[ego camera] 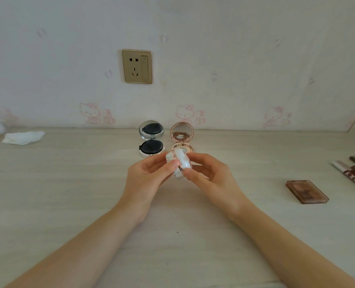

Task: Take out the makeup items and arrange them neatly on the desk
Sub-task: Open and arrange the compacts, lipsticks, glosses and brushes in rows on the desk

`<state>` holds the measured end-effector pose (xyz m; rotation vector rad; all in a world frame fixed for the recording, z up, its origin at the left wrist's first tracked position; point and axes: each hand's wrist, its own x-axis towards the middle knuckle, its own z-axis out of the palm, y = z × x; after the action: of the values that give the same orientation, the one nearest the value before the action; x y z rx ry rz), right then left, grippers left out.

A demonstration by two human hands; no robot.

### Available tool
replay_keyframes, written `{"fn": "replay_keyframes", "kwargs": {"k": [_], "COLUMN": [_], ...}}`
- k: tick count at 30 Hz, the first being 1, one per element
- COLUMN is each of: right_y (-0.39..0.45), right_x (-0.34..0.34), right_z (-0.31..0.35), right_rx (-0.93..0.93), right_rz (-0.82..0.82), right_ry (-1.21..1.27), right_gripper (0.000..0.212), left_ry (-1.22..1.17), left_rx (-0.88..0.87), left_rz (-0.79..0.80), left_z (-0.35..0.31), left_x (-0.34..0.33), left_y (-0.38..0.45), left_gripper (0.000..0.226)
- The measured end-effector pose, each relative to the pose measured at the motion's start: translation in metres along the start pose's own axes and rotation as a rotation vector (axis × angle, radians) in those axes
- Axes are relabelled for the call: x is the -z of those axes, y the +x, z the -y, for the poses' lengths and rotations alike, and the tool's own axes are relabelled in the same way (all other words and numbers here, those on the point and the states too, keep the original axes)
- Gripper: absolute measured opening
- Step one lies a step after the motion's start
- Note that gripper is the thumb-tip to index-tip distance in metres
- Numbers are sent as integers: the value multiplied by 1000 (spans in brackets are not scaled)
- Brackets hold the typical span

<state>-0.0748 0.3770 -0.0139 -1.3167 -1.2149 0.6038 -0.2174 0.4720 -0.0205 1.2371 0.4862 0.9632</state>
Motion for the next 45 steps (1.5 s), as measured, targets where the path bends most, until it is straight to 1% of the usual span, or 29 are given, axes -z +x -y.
{"fn": "replay_keyframes", "kwargs": {"k": [3, 6, 8, 11, 14, 17, 27, 32, 36, 41, 45], "right_y": [-2, -2, -3, -4, -5, -5, -5, -4, -3, -1, -2], "right_x": [-1, -2, -2, -1, -1, -1, 2, 5, 10, 10, 10], "right_z": [1, 0, 1, 2, 5, 7, 14, 14, 15, 14, 13], "right_rx": [16, 33, 40, 43, 50, 30, 11, -2, -17, -26, -48], "right_rz": [-15, -24, -15, -9, -7, -5, -9, 10, 28, 63, 64], "right_ry": [-11, -36, -58, -74, -125, -105, -21, 50, 132, 162, 216], "right_gripper": [43, 53, 55, 54, 53, 53, 53, 51, 45, 44, 36], "left_ry": [16, 28, 24, 25, 21, 11, 71, 2, -57, -106, -145], "left_rx": [21, 63, 79, 82, 78, 82, 117, 134, 157, 178, 183], "left_rz": [45, 63, 80, 116, 111, 86, 130, 131, 122, 127, 115], "left_z": [-1, 0, 0, -2, -3, -4, -13, -16, -17, -17, -16], "left_x": [1, 1, 1, 1, 1, 1, 2, 1, 4, 5, 5], "left_y": [0, 0, 0, -1, -1, -1, -3, -4, -3, -2, -1], "left_gripper": [39, 35, 37, 44, 52, 51, 50, 52, 53, 52, 52]}}
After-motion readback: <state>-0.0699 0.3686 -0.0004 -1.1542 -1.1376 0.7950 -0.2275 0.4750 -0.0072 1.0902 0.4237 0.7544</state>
